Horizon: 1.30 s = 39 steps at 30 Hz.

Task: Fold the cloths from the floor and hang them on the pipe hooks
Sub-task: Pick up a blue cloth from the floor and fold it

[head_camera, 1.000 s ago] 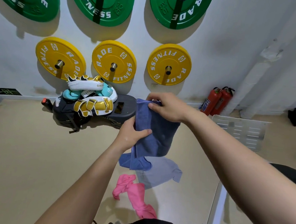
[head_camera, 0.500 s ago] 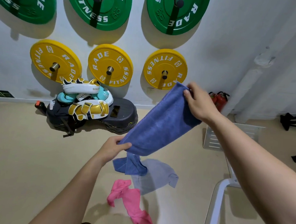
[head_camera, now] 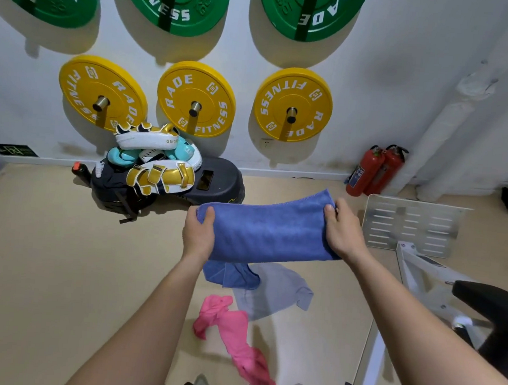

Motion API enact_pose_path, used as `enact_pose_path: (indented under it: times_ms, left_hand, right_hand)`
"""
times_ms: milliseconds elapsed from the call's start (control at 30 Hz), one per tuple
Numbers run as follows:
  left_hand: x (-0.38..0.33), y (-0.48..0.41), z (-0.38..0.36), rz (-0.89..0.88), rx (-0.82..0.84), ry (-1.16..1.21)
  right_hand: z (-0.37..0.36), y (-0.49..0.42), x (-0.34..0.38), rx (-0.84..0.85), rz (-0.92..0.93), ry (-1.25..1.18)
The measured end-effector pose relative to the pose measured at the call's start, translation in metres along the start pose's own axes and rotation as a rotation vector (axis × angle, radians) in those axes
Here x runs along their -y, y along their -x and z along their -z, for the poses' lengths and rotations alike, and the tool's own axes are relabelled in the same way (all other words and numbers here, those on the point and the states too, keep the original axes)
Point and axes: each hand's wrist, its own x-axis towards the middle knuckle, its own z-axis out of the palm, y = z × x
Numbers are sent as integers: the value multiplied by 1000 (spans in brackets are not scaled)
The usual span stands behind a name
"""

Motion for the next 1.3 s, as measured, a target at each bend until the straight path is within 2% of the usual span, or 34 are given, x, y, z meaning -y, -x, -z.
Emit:
enact_pose_path:
  times_ms: [167,267,400,600,733,900,1100,1300]
  left_hand:
    - [24,2,-4,-19,-28,-406]
    - [31,3,-10,46,-22,-477]
    - [30,4,-12,91,-14,-394]
    - [19,-1,-11,87,-19,-252]
    - [15,1,-18,47,30,-235]
    - [16,18,-41,-39,173,-286]
    - [6,34,-65,-43,292,-135]
    - [3,36,-63,-76,257,-138]
  right_hand:
    - [-3,5,-12,-68,4,-54]
    - [-5,4,-16,-112,1,6]
    - [-9,0,-23,-119,-35,131]
    - [-29,7,-40,-136,-127,182]
    - [-42,18,-36,-113,-153,103]
    - [-70,33,-11,-33,-35,-54]
    - [-94,49,22,21,-8,-192]
    - [-91,56,29,77,-68,-253]
